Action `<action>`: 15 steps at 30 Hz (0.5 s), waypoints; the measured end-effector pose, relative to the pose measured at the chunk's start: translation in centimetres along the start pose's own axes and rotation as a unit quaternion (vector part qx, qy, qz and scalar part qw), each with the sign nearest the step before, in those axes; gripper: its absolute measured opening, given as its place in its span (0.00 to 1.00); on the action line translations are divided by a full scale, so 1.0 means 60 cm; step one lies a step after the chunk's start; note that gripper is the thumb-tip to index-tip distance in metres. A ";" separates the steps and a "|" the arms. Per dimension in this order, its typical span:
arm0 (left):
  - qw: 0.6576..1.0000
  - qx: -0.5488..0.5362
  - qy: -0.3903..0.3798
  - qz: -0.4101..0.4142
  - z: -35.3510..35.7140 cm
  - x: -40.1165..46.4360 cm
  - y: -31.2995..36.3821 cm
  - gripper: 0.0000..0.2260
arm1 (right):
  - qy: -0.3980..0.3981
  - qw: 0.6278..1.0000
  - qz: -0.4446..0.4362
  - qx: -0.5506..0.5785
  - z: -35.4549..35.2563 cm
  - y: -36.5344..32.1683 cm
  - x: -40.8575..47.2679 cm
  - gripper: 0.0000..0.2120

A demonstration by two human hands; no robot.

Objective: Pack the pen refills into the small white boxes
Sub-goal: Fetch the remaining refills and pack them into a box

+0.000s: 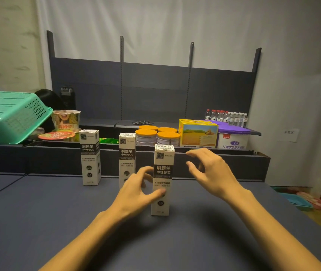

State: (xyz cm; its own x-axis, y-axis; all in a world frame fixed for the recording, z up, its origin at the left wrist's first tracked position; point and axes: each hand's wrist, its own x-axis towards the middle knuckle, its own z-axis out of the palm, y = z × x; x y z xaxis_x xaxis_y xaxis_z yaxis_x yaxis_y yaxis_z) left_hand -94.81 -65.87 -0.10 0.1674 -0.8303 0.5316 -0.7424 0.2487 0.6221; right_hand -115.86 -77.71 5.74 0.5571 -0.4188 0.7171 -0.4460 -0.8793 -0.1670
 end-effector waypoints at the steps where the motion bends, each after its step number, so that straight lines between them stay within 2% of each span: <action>1: 0.999 0.027 -0.027 -0.014 0.003 -0.004 -0.008 0.22 | -0.012 1.000 0.006 -0.014 0.001 0.008 -0.005 0.16; 5: 0.991 0.073 -0.100 -0.054 0.013 -0.009 -0.027 0.23 | -0.049 0.997 0.035 -0.047 0.001 0.033 -0.020 0.16; 15: 0.988 0.074 -0.116 -0.068 0.038 0.061 -0.047 0.26 | -0.098 0.984 0.080 -0.123 -0.009 0.072 -0.027 0.17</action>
State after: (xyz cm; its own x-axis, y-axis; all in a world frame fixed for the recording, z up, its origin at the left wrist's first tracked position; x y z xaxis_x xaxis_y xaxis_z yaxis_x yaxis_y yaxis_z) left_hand -93.58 -70.78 -1.23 0.1310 -0.9474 0.2921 -0.8134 0.0657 0.5780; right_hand -119.09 -80.72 4.23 0.5797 -0.6048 0.5461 -0.6816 -0.7271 -0.0817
